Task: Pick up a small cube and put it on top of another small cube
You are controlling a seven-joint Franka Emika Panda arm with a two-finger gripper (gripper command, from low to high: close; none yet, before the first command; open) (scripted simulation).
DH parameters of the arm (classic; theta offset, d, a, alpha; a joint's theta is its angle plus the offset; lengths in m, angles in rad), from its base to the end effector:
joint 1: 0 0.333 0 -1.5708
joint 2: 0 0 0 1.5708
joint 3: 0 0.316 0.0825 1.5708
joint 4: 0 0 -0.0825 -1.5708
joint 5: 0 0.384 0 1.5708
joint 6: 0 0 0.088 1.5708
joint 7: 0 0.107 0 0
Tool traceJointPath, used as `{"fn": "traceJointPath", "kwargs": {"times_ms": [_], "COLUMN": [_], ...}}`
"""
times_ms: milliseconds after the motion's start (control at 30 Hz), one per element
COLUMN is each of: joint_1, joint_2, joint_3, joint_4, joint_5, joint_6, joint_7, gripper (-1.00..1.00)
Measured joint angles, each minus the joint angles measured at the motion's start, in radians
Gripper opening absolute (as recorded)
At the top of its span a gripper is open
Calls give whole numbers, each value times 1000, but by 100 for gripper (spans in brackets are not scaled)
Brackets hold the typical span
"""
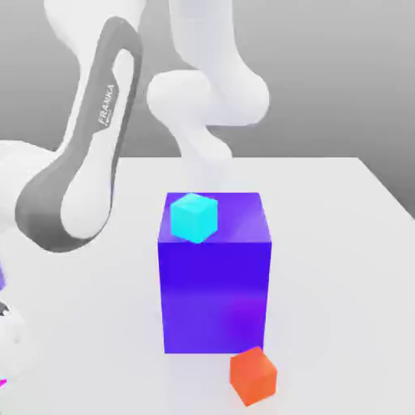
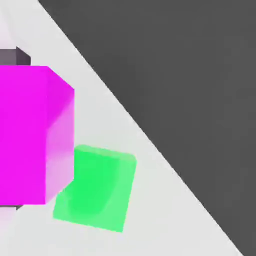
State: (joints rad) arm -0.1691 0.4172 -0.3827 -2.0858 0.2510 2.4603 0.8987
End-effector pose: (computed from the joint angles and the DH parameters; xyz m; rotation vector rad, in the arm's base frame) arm 0.4995 -0.3046 0.2356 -2.1661 2.2686 0.0024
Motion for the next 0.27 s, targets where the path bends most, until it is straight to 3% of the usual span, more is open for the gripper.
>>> {"fn": "traceJointPath", "kwargs": {"times_ms": [133, 167, 267], "joint_1": [-33, -43, -43], "joint_2": [88, 119, 119], "joint_3": [8, 21, 21], "joint_4": [37, 41, 41], "joint_5": [55, 72, 72], "joint_6": [43, 69, 69], "joint_7": [28, 18, 18], "gripper": [-100, 100, 100]}}
